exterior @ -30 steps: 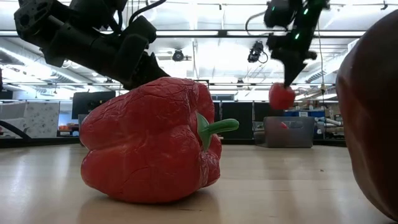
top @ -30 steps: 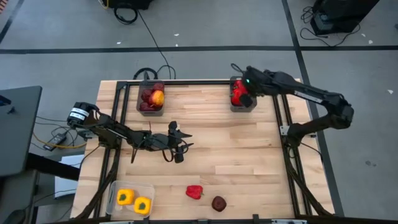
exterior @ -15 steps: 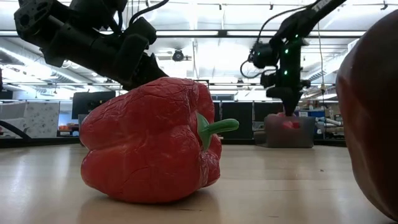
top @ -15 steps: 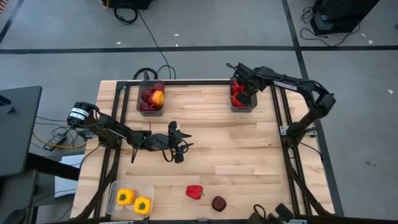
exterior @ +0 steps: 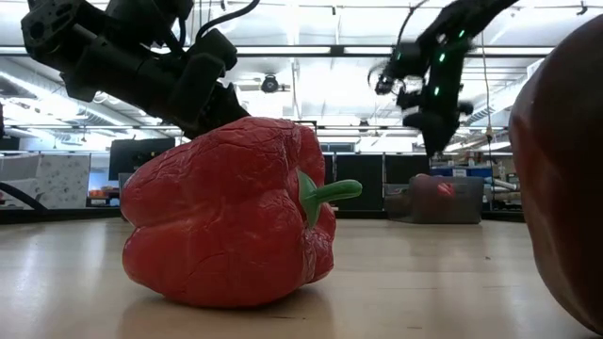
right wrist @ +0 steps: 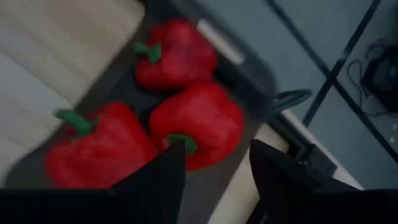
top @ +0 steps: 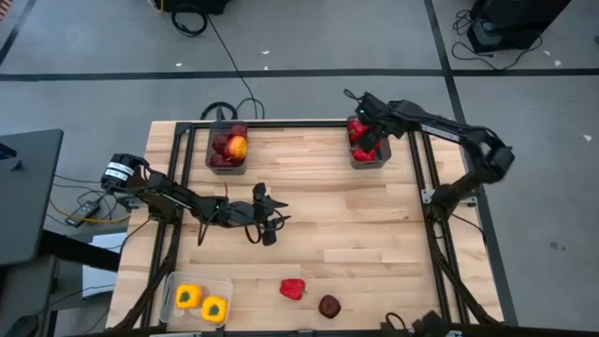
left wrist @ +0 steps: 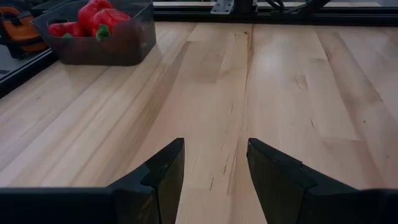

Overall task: Sort produce into baskets
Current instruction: Put the red bell pepper into the right black bin

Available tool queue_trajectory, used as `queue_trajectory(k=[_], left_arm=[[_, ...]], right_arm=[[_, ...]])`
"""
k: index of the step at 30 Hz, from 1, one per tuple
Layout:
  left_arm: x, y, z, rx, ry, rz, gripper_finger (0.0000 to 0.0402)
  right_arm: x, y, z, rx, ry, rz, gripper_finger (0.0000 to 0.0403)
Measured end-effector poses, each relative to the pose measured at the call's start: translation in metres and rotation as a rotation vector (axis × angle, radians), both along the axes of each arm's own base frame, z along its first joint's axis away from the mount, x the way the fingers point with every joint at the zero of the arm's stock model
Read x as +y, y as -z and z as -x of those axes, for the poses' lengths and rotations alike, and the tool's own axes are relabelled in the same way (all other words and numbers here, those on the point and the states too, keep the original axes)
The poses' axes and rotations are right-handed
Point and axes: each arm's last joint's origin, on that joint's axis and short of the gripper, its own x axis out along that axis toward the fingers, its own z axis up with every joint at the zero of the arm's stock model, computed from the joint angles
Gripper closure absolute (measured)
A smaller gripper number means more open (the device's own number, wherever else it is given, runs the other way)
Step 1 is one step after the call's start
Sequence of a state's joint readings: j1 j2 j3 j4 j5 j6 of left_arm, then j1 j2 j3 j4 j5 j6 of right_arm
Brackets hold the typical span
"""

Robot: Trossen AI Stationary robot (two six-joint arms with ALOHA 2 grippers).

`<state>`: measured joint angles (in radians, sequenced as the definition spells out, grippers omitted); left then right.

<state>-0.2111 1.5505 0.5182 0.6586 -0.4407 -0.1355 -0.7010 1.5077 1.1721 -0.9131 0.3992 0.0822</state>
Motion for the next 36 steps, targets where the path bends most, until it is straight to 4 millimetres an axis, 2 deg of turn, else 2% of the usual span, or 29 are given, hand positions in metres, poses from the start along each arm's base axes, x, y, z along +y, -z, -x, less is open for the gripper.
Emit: queue_trajectory(k=[5,9,13,17,20,23,29,32,36], left_arm=[[0.0,0.0,0.0,0.0,0.0,0.0,0.022],[0.0,0.0,0.0,0.0,0.0,0.0,0.022],[0.0,0.0,0.0,0.002,0.002,-0.006,0.022],[-0.001,0.001,0.0,0.016,0.048,-0.005,0.022],[-0.004,0.004,0.001,0.058,0.157,0.024,0.022],[-0.005,0.006,0.002,0.083,0.181,0.031,0.022],[-0.009,0.001,-0.003,0.094,0.213,0.039,0.022],[-0.018,-0.008,-0.011,0.131,0.281,0.037,0.022],[-0.041,-0.024,-0.018,0.253,0.357,0.018,0.022]], right_arm=[[0.027,-0.039,0.013,-0.174,0.002,0.061,0.0203],[0.061,-0.062,0.014,-0.337,-0.087,0.039,0.0206],[0.102,-0.076,0.008,-0.419,-0.183,0.06,0.0216],[0.142,-0.081,-0.001,-0.469,-0.262,0.073,0.0231],[0.171,-0.079,-0.009,-0.49,-0.313,0.069,0.0237],[0.201,-0.071,-0.018,-0.494,-0.356,0.063,0.0238],[0.257,-0.043,-0.04,-0.486,-0.379,0.069,0.0239],[0.281,-0.025,-0.052,-0.485,-0.387,0.043,0.0239],[0.311,-0.002,-0.068,-0.515,-0.427,0.022,0.0239]])
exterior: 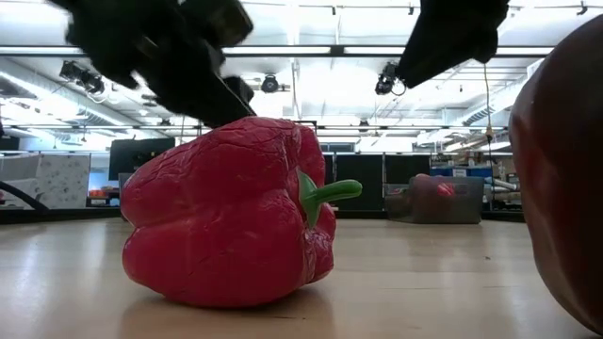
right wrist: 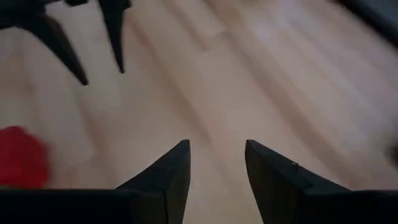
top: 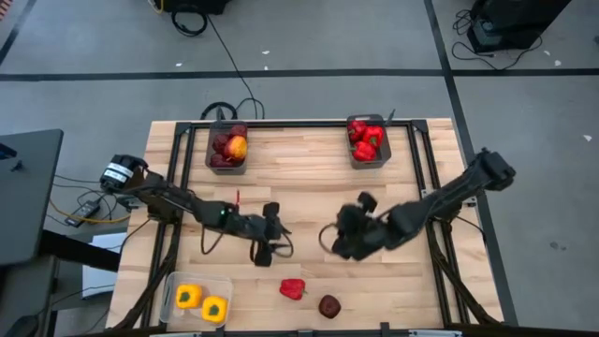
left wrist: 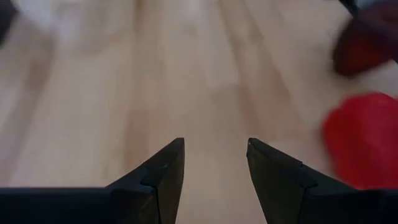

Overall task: Sort produce into baskets
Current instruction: Put the red bell pepper into the right black bin

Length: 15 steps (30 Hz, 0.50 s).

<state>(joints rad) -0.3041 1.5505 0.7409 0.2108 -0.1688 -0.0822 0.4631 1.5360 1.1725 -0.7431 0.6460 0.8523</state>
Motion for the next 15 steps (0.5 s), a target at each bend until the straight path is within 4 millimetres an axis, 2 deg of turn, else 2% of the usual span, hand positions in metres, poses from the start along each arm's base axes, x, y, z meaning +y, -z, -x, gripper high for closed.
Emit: queue_trajectory(k=[5,10,15], left_arm=[[-0.04,-0.019,0.005,0.091,0.108,-0.012,0.022],[-0.082,-0.031,0.019,0.007,0.224,0.058,0.022],[-0.108,-0.033,0.028,-0.072,0.228,0.091,0.0219]], right_arm=[[0.034,0.023,-0.017,-0.06,-0.103,-0.011,0.0239],[0.064,0.04,-0.027,-0.113,-0.219,-0.05,0.0239],[0.088,0.055,-0.037,-0.161,-0.373,-0.076,0.023]])
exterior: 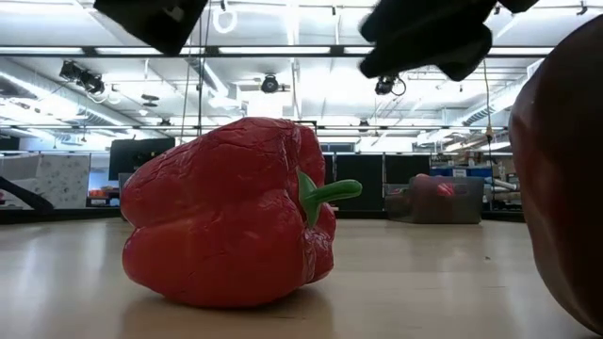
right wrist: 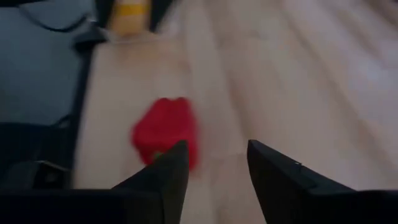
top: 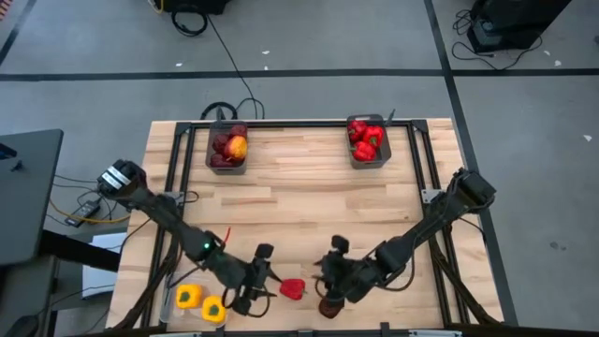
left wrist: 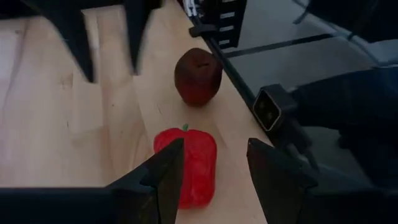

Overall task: Sort produce into baskets
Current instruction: Put the red bell pepper into the right black bin

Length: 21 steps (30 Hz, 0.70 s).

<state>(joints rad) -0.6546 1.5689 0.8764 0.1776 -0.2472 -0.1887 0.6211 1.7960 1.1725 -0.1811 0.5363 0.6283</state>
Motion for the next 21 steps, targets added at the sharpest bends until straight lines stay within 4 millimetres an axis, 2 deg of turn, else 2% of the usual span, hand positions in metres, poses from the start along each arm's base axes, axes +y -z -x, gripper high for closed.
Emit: queue_trajectory(k=[3,7,11,15,18,21], left_arm=[[-0.01,0.011,-0.001,-0.016,-0.028,-0.03,0.0215],[-0.012,0.032,-0.005,0.029,-0.063,-0.077,0.0191],[-0.013,0.049,-0.01,0.062,-0.079,-0.09,0.0145],[-0.011,0.06,-0.015,0.077,-0.096,-0.103,0.009],[-0.009,0.067,-0.021,0.064,-0.147,-0.095,0.0053],[-0.007,0.075,-0.028,0.045,-0.179,-0.076,0.0029]], right_arm=[[0.008,0.009,-0.007,-0.019,-0.072,-0.038,0.0207],[0.008,0.021,-0.017,-0.002,-0.142,-0.063,0.0155],[0.003,0.029,-0.023,0.03,-0.182,-0.069,0.0086],[-0.001,0.026,-0.026,0.033,-0.186,-0.12,0.0032],[-0.002,0.023,-0.029,-0.008,-0.161,-0.107,0.0012],[-0.003,0.03,-0.03,0.003,-0.146,-0.078,0.0008]])
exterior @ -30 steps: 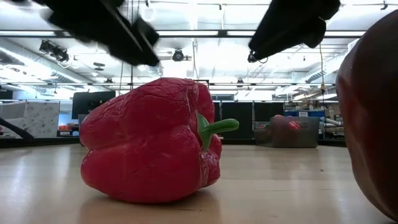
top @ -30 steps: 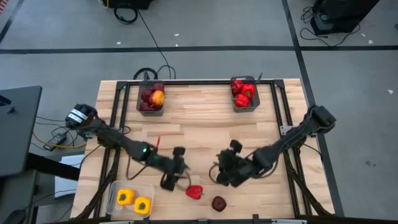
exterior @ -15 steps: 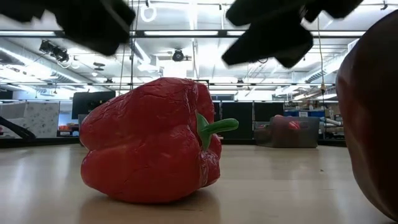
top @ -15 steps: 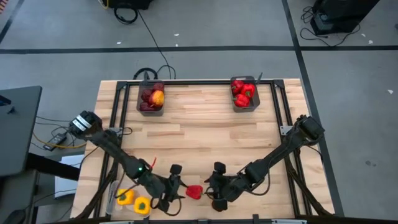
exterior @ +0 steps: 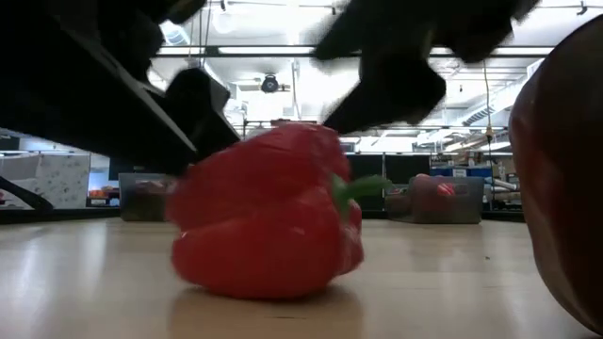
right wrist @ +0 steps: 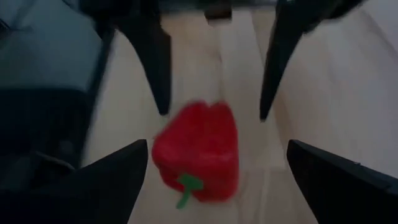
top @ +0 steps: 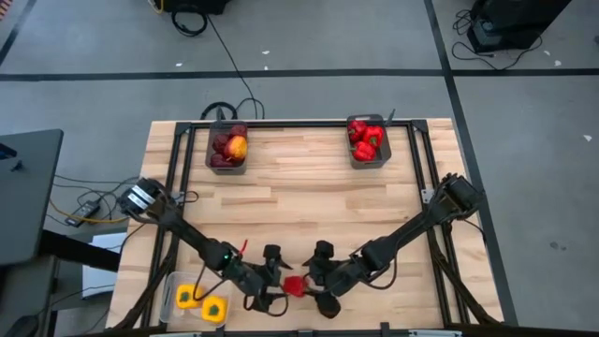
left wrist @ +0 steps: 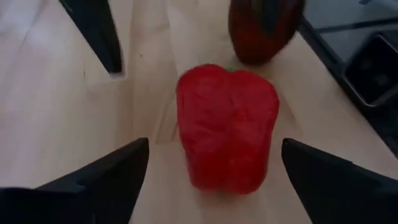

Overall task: Sort produce into baskets
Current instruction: Put the red bell pepper into the right black bin

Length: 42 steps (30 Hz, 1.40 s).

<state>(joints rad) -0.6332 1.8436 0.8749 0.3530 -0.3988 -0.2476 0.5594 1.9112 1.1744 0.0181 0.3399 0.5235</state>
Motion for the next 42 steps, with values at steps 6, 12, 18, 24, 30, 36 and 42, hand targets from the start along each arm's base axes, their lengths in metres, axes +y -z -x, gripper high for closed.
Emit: queue_trajectory(k=[6,12,18,24,30,36,42], left_arm=[[0.002,0.017,-0.009,-0.017,-0.035,0.036,0.0018],[0.012,0.021,-0.018,-0.04,-0.127,0.069,0.0025],[0.028,0.02,-0.029,-0.062,-0.194,0.07,0.0033],[0.04,0.016,-0.037,-0.108,-0.234,0.094,0.0042],[0.042,0.014,-0.039,-0.125,-0.238,0.095,0.0049],[0.042,0.014,-0.039,-0.124,-0.219,0.072,0.0051],[0.042,0.0,-0.037,-0.146,-0.222,0.095,0.0051]], right_arm=[[0.0,0.006,0.001,0.028,0.014,0.015,0.0014],[-0.002,0.012,0.004,0.081,0.015,0.049,0.002],[-0.009,0.013,0.002,0.093,0.054,0.053,0.0032],[-0.024,0.02,0.003,0.187,0.126,0.077,0.0037],[-0.033,0.023,0.004,0.245,0.18,0.064,0.0038],[-0.039,0.025,0.002,0.299,0.182,-0.001,0.0072],[-0.046,0.021,0.003,0.31,0.209,0.004,0.0137]])
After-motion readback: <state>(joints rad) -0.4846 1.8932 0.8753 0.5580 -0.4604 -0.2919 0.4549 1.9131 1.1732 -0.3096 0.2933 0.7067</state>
